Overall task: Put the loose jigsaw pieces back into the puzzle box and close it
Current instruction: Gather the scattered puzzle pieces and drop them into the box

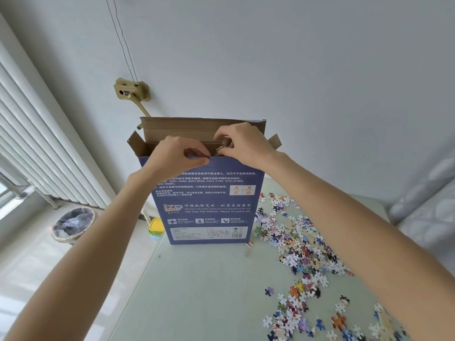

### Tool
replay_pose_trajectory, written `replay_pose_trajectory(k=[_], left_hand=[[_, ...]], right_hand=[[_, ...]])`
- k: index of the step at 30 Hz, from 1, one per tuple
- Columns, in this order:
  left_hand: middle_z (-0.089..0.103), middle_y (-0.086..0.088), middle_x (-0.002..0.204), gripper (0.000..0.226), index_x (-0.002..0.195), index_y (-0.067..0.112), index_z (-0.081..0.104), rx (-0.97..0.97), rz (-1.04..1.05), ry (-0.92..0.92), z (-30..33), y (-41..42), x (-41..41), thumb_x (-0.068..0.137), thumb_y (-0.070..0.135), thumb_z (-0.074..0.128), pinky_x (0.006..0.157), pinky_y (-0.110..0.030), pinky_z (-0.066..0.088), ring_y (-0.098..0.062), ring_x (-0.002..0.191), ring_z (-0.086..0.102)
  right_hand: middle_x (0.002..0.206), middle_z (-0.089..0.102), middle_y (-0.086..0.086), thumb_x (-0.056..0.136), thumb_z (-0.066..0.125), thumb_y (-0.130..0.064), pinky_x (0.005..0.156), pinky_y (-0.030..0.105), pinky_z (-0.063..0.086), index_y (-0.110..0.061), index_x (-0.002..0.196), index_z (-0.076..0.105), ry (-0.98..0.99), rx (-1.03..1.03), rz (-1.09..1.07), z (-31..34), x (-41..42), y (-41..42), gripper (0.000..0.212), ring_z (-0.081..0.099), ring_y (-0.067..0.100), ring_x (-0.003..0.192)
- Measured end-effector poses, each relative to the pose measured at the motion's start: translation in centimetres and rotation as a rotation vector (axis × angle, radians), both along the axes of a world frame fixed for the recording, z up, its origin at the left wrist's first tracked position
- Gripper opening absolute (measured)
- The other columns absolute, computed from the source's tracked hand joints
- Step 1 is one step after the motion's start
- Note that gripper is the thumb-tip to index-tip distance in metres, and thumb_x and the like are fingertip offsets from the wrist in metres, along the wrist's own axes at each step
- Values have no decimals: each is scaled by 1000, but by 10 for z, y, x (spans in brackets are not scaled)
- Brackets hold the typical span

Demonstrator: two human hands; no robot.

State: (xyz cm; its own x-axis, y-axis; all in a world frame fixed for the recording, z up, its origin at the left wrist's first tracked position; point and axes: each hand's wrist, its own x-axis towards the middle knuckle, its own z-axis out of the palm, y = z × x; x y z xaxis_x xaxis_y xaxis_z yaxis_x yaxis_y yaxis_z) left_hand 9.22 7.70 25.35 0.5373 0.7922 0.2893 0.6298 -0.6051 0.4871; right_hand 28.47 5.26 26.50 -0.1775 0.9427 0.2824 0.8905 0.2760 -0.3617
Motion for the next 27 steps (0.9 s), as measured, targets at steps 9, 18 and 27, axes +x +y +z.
replay_pose_trajectory(k=[9, 18, 27], left_hand=[[66, 15, 81, 8, 88, 27, 73, 97, -10, -39, -8, -3, -1, 81, 24, 70, 70, -15, 45, -3, 75, 60], [70, 5, 90, 12, 94, 20, 73, 186, 15, -53, -15, -8, 2, 84, 22, 66, 69, -22, 48, -9, 78, 60], [70, 8, 90, 10, 92, 25, 72, 179, 46, -44, -14, -10, 1, 84, 25, 65, 68, -24, 47, -10, 80, 62]], right_hand=[[93, 66, -2, 80, 70, -29, 77, 38, 51, -19, 95, 66, 84, 3, 14, -3, 3, -1, 18, 61, 14, 81], [103, 64, 2, 82, 41, 12, 81, 40, 48, -15, 92, 69, 20, 44, 74, -16, 7, -11, 40, 59, 22, 90], [112, 58, 1, 86, 51, 3, 78, 43, 48, -14, 97, 67, -141, 110, 182, 0, 9, -3, 26, 59, 24, 89]])
